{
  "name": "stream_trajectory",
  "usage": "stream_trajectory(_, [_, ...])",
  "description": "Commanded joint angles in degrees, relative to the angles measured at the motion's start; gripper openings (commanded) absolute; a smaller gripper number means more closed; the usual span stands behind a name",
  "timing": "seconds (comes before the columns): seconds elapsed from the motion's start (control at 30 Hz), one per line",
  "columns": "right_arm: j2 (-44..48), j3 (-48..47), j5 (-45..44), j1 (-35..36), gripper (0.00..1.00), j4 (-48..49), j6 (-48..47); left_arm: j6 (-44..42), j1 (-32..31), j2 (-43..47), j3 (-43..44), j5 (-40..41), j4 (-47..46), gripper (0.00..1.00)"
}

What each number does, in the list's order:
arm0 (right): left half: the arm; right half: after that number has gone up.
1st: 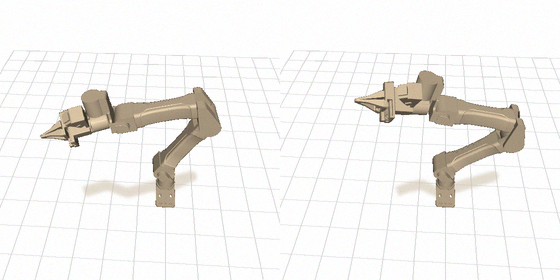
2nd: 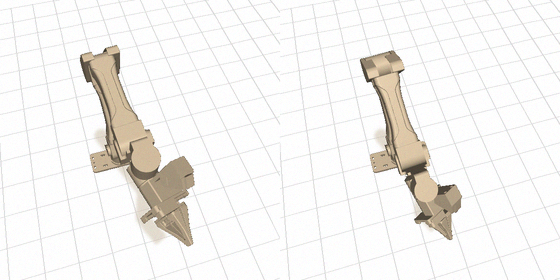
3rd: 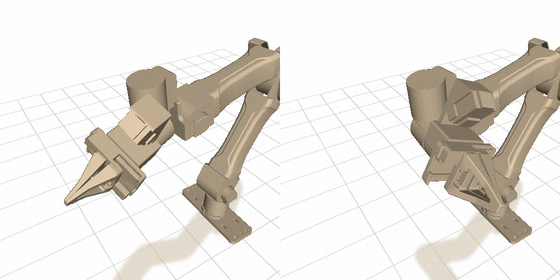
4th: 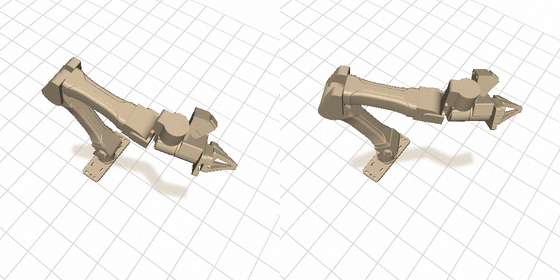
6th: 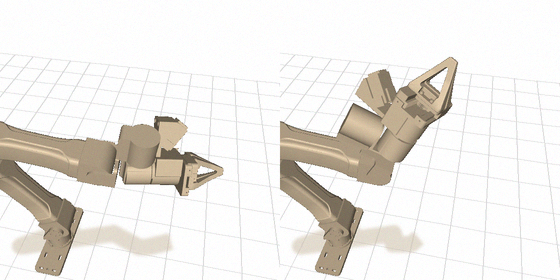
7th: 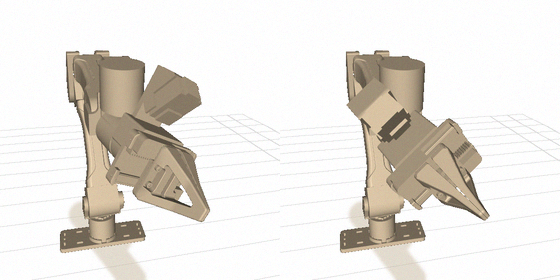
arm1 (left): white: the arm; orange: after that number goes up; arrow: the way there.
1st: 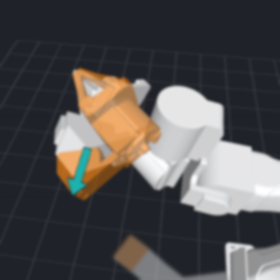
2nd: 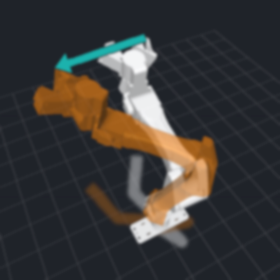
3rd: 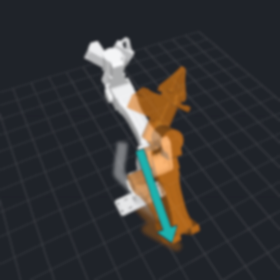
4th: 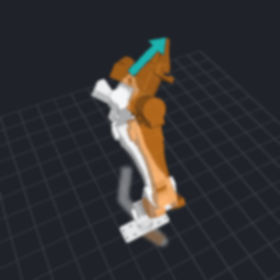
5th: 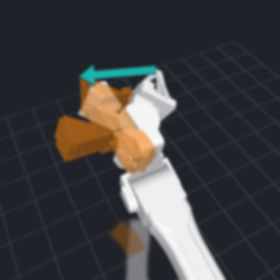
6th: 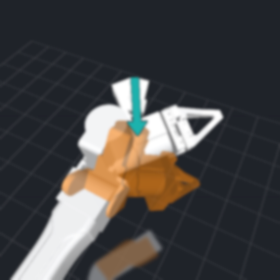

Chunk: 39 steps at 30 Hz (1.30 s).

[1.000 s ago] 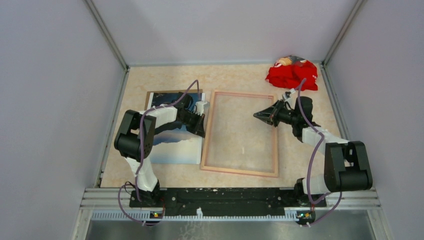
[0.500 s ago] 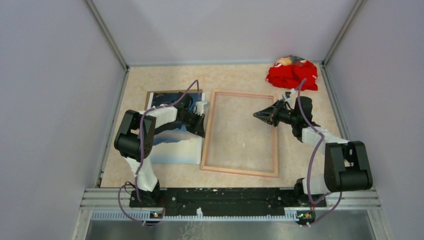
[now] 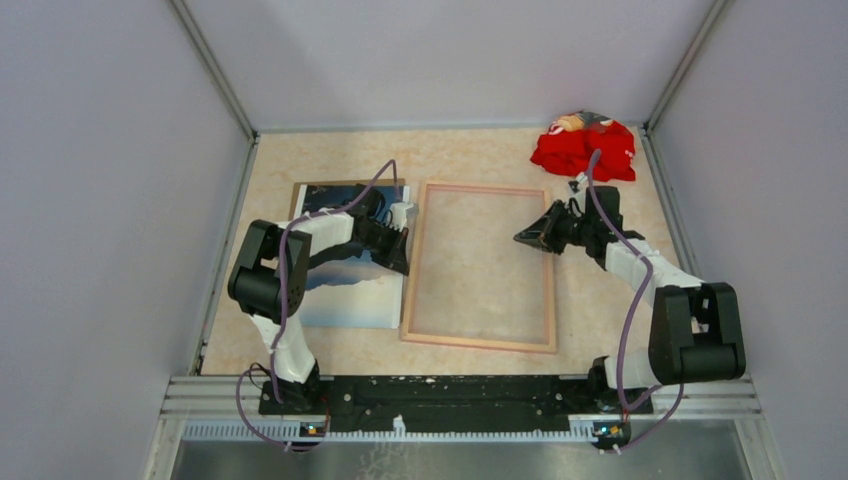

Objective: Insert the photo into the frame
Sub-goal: Place the photo frame item in the photo frame.

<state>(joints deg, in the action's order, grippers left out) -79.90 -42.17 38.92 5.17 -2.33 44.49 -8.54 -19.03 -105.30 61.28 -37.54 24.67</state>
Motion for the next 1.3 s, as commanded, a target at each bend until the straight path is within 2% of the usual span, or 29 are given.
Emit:
stream_trajectory(0.0, [0.0,-1.9,-2.4,1.5,0.0,-6.2,-4.9,-0.5,-0.9,0.5,-0.1,-2.4,-1.6,0.03])
stream_trajectory(0.33, [-1.3,-2.9,-3.9,1.5,0.0,-6.0,-5.2,0.0,-0.9,0.0,0.2,-3.0,-2.0,0.03])
stream_trajectory(0.57, [-1.7,0.0,-2.1,1.6,0.0,-0.5,-2.8,-0.3,-0.9,0.0,0.3,-2.7,-1.8,0.03])
stream_trajectory(0.63, [-1.8,-0.2,-2.9,1.6,0.02,-1.8,-3.5,-0.3,-0.9,-0.1,0.4,-2.7,-1.8,0.03])
stream_trajectory(0.67, [-1.6,-0.7,-4.1,1.6,0.14,-3.1,-4.2,-0.3,-0.9,0.0,0.4,-2.6,-1.8,0.03])
stream_trajectory(0.7, [-1.1,-1.2,-5.9,1.9,0.31,-4.3,-5.2,-0.3,-0.9,0.0,0.4,-2.7,-1.6,0.03])
stream_trajectory(0.73, [-0.5,-1.9,-7.6,2.0,0.41,-6.2,-6.0,-0.4,-0.9,0.1,0.4,-2.8,-1.7,0.02])
stream_trajectory(0.97, [-0.2,-7.0,-14.5,2.4,0.87,-15.5,-11.2,-0.8,-0.9,0.4,0.2,-3.0,-1.4,0.02])
stream_trajectory(1.07, [-0.4,-8.2,-17.7,3.0,0.93,-18.2,-12.1,-0.6,-0.9,0.4,0.2,-2.7,-1.6,0.03])
stream_trajectory(1.27, [-1.1,-9.6,-19.5,3.1,0.94,-19.5,-13.2,-0.6,-0.9,0.2,0.5,-2.8,-1.4,0.02])
